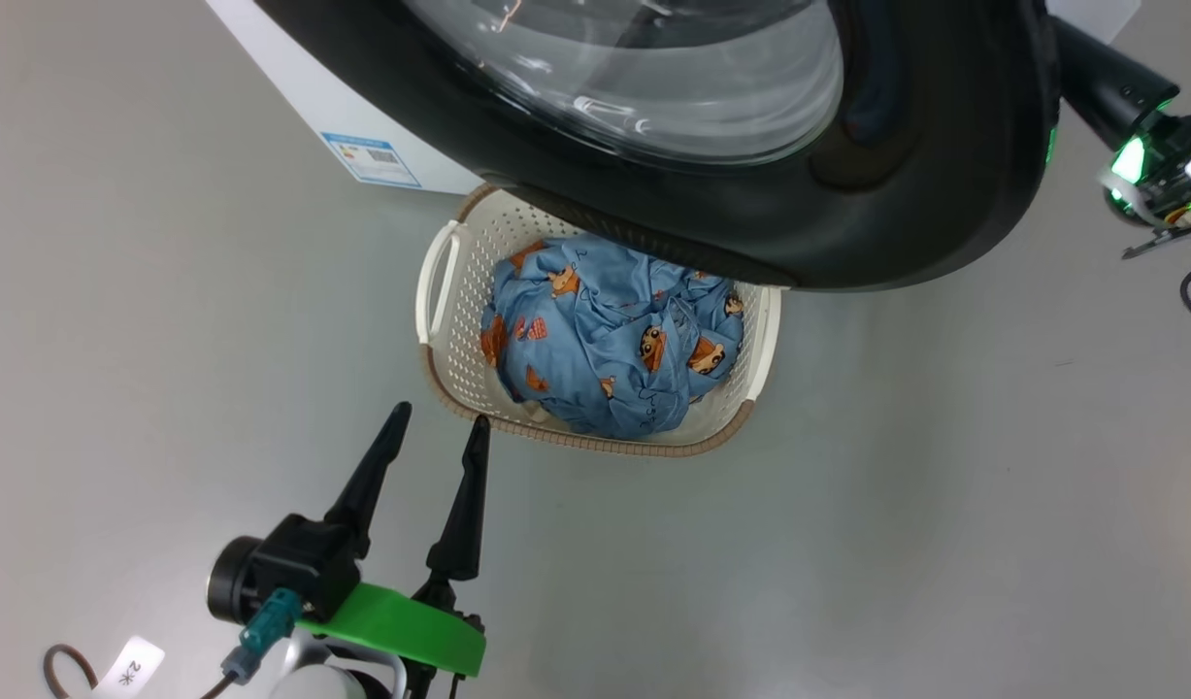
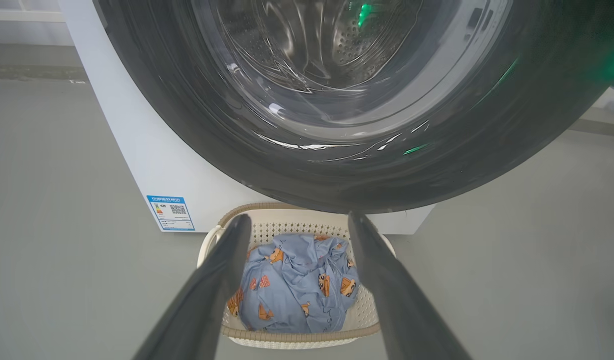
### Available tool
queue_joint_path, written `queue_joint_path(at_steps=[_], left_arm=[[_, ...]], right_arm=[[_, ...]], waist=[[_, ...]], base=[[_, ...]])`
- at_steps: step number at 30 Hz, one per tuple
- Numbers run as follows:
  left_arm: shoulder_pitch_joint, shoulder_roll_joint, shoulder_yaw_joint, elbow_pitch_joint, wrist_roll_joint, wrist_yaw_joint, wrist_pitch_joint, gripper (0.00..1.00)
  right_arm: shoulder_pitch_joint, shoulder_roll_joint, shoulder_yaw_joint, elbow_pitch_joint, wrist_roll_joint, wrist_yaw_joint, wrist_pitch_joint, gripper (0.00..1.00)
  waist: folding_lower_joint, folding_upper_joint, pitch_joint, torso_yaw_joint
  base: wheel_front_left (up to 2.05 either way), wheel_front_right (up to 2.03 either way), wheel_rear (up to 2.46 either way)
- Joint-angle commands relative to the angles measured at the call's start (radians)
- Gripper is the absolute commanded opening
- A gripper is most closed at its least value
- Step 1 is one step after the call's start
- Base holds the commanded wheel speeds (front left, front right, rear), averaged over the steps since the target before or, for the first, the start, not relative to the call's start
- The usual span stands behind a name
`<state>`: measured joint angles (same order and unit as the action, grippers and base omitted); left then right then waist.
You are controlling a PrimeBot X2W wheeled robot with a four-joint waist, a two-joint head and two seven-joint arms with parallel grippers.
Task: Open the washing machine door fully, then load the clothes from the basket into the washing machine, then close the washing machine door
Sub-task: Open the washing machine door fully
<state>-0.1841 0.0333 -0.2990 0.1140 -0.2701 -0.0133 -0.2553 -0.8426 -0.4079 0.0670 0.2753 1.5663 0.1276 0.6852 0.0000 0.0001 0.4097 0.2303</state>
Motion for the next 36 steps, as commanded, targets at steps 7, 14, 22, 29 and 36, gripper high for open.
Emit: queue_joint_path(at_steps=[7,14,22,29,36], left_arm=[[-0.005,0.017,0.029,-0.012,-0.008,0.004,-0.006,1.00],[-0.002,0.017,0.033,-0.004,-0.010,0.000,-0.006,1.00],[-0.004,0.017,0.032,0.004,-0.016,-0.004,-0.006,1.00],[0.001,0.017,0.033,0.008,-0.017,-0.002,-0.006,1.00],[0.005,0.017,0.033,0.013,-0.020,-0.003,-0.006,1.00]], right_arm=[[0.044,0.022,0.035,-0.031,-0.006,0.003,0.005,0.00],[0.060,0.033,0.053,-0.031,-0.006,0.003,0.007,0.00],[0.089,0.050,0.080,-0.043,-0.003,0.003,0.016,0.00],[0.110,0.063,0.105,-0.062,-0.004,0.003,0.026,0.00],[0.140,0.080,0.138,-0.080,-0.007,0.003,0.032,0.00]], waist=[[0.0000,-0.0001,-0.020,-0.013],[0.0000,-0.0001,-0.037,-0.024],[0.0000,-0.0001,-0.057,-0.032],[0.0000,-0.0001,-0.071,-0.039],[0.0000,-0.0001,-0.091,-0.048]], base=[[0.00,0.00,0.00],[0.00,0.00,0.00],[0.00,0.00,0.00],[0.00,0.00,0.00],[0.00,0.00,0.00]])
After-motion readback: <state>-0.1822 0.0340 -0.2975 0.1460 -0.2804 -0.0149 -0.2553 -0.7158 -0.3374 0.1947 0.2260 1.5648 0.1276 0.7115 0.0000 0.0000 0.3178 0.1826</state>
